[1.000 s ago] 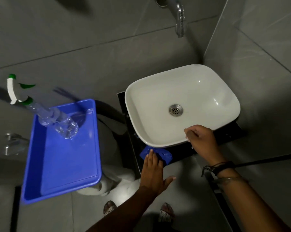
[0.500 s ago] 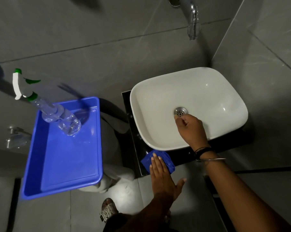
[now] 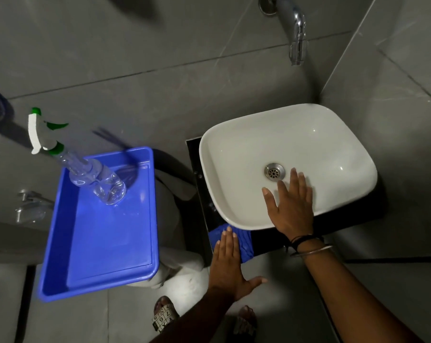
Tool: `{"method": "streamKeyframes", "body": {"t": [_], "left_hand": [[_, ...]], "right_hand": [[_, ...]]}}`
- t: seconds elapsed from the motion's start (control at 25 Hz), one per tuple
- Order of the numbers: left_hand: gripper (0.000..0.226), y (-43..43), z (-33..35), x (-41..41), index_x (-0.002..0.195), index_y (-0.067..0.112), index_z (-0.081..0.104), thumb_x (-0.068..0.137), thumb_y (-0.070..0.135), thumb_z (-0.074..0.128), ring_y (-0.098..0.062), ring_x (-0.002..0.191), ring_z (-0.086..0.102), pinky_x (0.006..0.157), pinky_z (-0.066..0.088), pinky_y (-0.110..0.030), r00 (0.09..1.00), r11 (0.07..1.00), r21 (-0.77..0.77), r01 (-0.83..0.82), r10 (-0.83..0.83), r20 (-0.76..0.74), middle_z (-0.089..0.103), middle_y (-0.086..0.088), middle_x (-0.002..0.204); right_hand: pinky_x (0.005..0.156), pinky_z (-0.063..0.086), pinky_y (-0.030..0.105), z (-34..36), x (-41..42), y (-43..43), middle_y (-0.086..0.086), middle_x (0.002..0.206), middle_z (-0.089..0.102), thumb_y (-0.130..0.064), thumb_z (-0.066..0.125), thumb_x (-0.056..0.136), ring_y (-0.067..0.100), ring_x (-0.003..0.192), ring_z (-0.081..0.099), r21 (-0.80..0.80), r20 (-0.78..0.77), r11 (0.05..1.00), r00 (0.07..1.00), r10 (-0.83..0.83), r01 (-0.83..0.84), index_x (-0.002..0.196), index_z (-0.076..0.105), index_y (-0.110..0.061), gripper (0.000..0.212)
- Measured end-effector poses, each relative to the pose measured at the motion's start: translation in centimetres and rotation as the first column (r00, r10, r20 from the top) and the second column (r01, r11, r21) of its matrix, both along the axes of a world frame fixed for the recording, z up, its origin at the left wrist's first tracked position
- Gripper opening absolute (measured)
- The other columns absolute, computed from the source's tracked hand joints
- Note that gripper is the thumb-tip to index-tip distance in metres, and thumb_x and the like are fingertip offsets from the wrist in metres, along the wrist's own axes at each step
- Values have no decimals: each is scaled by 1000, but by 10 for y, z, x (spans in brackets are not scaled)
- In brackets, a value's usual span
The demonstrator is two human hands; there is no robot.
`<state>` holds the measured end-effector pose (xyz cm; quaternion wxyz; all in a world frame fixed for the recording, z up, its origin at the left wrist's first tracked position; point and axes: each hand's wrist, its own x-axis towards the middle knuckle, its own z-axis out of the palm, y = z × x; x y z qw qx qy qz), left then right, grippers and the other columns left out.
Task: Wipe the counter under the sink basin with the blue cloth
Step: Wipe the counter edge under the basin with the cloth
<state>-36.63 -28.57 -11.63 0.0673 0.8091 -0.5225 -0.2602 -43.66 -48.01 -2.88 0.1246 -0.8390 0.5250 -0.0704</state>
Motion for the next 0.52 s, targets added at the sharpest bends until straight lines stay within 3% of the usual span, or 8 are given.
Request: {"method": "streamKeyframes", "body": {"t": [0.12, 0.28, 0.52], "left_hand": [[142, -21, 3, 45, 154, 12, -12, 56, 99, 42, -28, 150, -18, 124, -6, -43, 1000, 1000, 3, 21, -21, 20, -17, -10, 163], [143, -23, -6, 100, 155, 17, -11, 54, 100, 46, -22, 151, -18, 125, 4, -45, 970, 969, -45, 244, -242, 30, -12, -6, 165], [143, -44, -12, 158, 156, 14, -7, 55, 97, 51, -20, 150, -19, 124, -2, -42, 935, 934, -29, 355, -355, 12, -11, -8, 165]], "right_hand": [[117, 18, 55, 1, 1, -2, 17, 158, 24, -60, 35, 90, 33, 147, 16, -77, -88, 996, 995, -41, 35, 131, 52, -14, 64], [115, 22, 56, 0, 3, -2, 15, 154, 33, -63, 32, 87, 32, 146, 22, -87, -120, 995, 991, -65, 55, 127, 55, -16, 66], [115, 25, 57, -2, 1, -5, 12, 154, 35, -68, 20, 84, 29, 145, 24, -24, -123, 996, 989, -84, 81, 130, 53, -18, 77]]}}
